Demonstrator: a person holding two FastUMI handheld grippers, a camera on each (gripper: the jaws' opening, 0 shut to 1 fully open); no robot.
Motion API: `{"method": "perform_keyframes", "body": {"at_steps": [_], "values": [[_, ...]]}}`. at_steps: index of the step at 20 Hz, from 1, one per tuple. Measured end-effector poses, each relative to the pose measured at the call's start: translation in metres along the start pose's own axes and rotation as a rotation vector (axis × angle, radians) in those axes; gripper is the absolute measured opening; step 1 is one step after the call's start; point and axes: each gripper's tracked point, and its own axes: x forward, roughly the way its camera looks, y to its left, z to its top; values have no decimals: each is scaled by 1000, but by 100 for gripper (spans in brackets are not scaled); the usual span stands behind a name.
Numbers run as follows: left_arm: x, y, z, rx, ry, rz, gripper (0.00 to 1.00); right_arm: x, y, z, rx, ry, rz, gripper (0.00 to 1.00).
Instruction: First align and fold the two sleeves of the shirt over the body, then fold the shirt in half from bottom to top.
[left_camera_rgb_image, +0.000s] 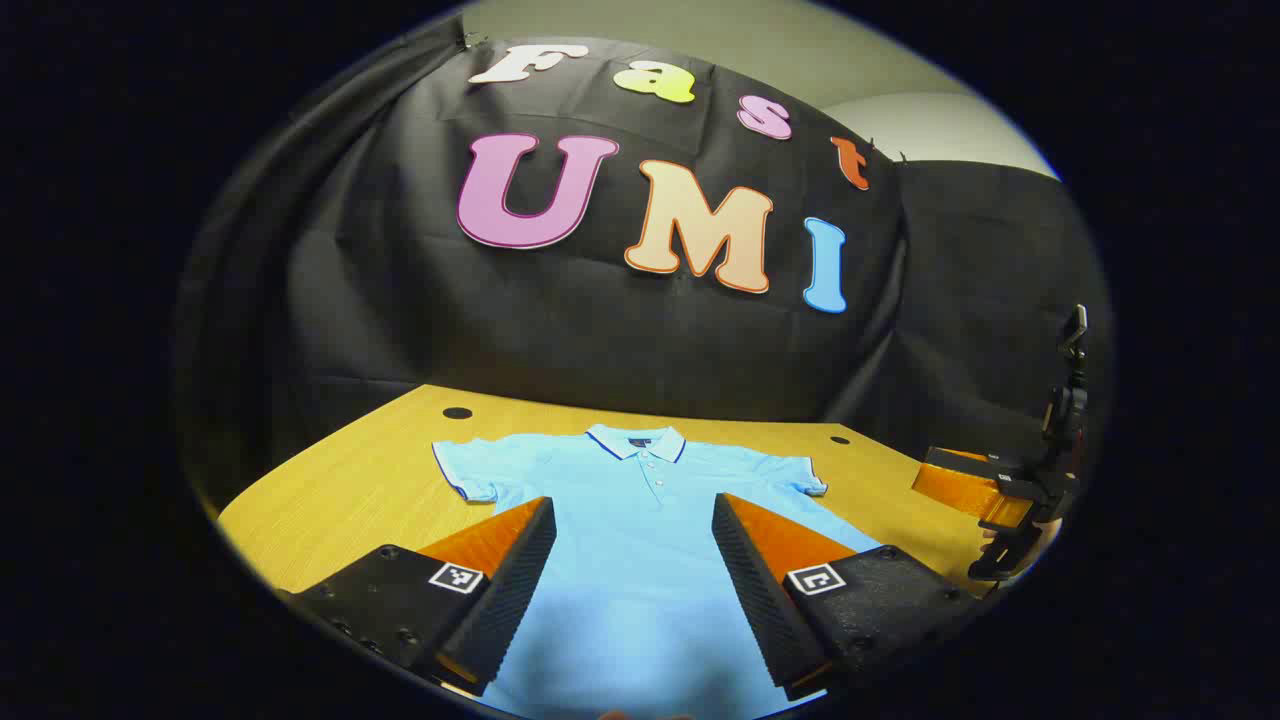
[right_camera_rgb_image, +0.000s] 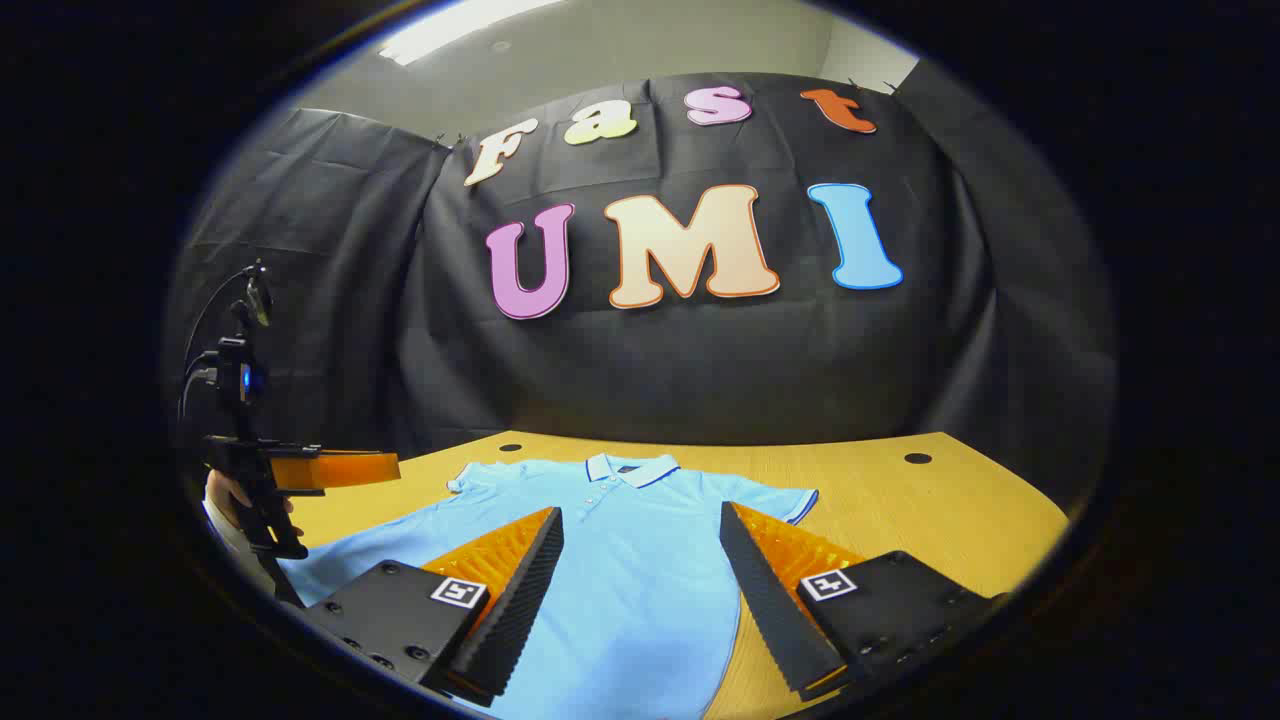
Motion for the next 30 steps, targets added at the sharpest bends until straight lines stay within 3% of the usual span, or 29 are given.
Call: {"method": "perform_keyframes", "body": {"at_steps": [19, 30], "values": [[-1, -10, -3, 7, 18, -22, 94, 9, -8, -7, -18, 33, -33, 98], [-2, -6, -1, 20, 17, -17, 94, 92, -73, -35, -57, 342, -103, 98]]}}
